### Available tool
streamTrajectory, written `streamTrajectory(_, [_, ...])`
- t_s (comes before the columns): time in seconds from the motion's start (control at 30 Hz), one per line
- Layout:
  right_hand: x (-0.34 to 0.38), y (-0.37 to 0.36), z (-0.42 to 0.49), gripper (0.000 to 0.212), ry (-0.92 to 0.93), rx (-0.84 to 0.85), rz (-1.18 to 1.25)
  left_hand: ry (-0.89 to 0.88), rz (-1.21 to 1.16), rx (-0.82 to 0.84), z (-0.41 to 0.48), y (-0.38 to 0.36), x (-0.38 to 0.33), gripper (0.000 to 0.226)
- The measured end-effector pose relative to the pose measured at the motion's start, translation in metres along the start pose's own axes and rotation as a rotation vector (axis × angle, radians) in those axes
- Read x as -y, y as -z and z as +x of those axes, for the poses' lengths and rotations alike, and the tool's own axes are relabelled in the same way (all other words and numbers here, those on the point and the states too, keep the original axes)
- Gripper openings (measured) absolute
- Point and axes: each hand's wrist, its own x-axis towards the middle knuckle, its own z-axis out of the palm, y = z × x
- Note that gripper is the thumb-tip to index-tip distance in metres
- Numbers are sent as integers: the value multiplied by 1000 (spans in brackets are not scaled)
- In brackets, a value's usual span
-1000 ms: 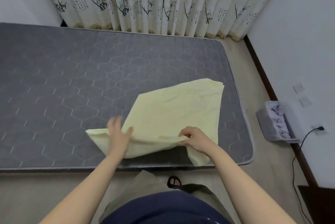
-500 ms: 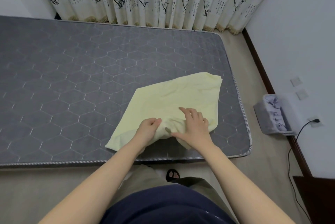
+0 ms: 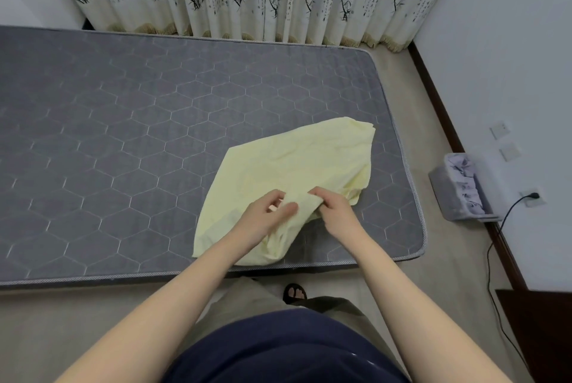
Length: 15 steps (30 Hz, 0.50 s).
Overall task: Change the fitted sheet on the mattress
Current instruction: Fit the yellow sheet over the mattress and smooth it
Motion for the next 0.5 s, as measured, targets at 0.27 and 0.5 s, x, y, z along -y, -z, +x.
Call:
streamTrajectory(0.27, [9, -21, -7, 44, -136, -301, -323, 57, 77, -55, 13, -2, 8, 54])
streamTrajectory(0.5, [15, -54, -18, 50, -404, 137, 563, 280, -489, 25, 4, -6, 14, 53])
